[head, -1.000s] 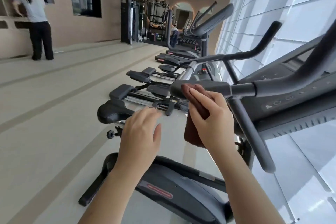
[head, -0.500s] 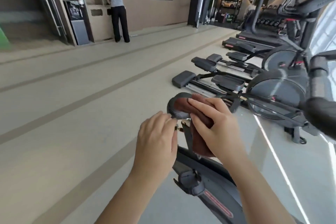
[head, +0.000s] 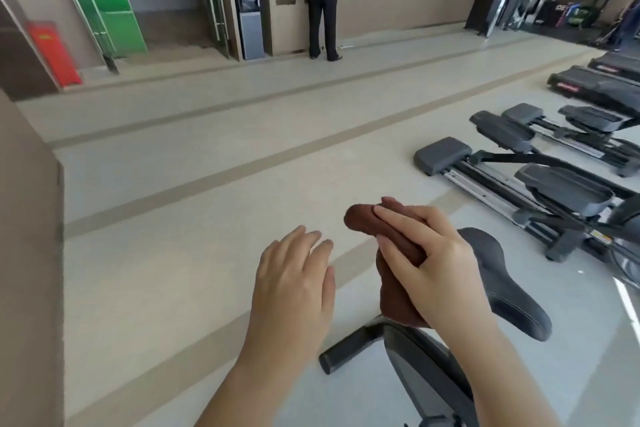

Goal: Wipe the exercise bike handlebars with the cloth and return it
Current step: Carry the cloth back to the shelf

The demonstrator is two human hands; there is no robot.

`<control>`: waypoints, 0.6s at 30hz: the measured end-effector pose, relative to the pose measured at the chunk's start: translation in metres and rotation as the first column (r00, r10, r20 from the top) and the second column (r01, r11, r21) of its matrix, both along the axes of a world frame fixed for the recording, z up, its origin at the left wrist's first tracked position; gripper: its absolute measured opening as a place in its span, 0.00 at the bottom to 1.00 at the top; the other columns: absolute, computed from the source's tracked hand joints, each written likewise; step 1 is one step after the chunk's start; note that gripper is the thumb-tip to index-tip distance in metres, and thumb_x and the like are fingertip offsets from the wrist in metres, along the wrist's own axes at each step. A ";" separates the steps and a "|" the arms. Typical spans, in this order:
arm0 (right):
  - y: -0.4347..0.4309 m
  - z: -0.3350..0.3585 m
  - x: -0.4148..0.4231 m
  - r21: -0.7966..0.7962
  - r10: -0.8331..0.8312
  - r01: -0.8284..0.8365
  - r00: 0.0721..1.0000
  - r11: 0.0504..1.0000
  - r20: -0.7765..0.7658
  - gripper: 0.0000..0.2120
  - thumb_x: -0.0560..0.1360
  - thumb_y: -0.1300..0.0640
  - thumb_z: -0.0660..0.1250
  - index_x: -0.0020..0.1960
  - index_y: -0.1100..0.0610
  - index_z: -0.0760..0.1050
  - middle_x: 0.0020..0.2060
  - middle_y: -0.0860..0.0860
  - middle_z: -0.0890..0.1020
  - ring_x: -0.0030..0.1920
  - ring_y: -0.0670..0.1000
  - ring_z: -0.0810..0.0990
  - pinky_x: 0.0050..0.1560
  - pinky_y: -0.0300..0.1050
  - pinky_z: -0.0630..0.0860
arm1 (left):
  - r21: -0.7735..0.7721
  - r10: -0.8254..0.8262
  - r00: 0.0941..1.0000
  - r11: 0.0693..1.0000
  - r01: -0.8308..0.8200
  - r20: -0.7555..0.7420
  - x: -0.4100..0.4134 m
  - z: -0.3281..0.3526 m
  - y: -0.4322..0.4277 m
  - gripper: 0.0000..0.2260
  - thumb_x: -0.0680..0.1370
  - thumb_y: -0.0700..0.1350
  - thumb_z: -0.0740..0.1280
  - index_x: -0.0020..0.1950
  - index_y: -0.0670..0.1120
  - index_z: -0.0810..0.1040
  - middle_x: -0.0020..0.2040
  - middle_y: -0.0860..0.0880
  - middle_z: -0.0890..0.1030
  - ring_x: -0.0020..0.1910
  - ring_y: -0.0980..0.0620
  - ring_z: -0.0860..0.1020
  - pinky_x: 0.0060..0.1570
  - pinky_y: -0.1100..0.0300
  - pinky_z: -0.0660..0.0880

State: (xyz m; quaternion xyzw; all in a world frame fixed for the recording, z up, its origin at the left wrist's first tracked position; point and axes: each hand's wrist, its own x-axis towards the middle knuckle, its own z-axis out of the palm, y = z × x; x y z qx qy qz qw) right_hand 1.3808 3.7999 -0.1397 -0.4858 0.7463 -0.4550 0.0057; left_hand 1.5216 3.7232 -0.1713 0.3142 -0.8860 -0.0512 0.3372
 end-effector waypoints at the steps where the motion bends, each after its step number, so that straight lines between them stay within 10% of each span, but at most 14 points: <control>1: -0.023 -0.004 0.002 0.012 0.030 -0.031 0.999 0.999 0.023 0.15 0.70 0.60 0.70 0.55 0.47 0.79 0.52 0.44 0.77 0.51 0.34 0.71 0.50 0.18 0.62 | 0.008 0.019 1.000 1.000 -0.019 -0.003 0.003 -0.003 -0.019 0.10 0.70 0.38 0.69 0.50 0.39 0.81 0.50 0.43 0.82 0.54 0.41 0.79 0.54 0.45 0.74; 18: -0.429 -0.013 0.036 0.107 0.138 -0.147 0.987 0.983 0.087 0.15 0.71 0.51 0.68 0.57 0.43 0.78 0.56 0.44 0.76 0.53 0.46 0.78 0.53 0.43 0.74 | 0.063 0.155 0.988 0.986 -0.156 0.017 0.039 -0.001 -0.416 0.11 0.69 0.34 0.72 0.51 0.38 0.80 0.51 0.42 0.82 0.55 0.40 0.78 0.55 0.44 0.72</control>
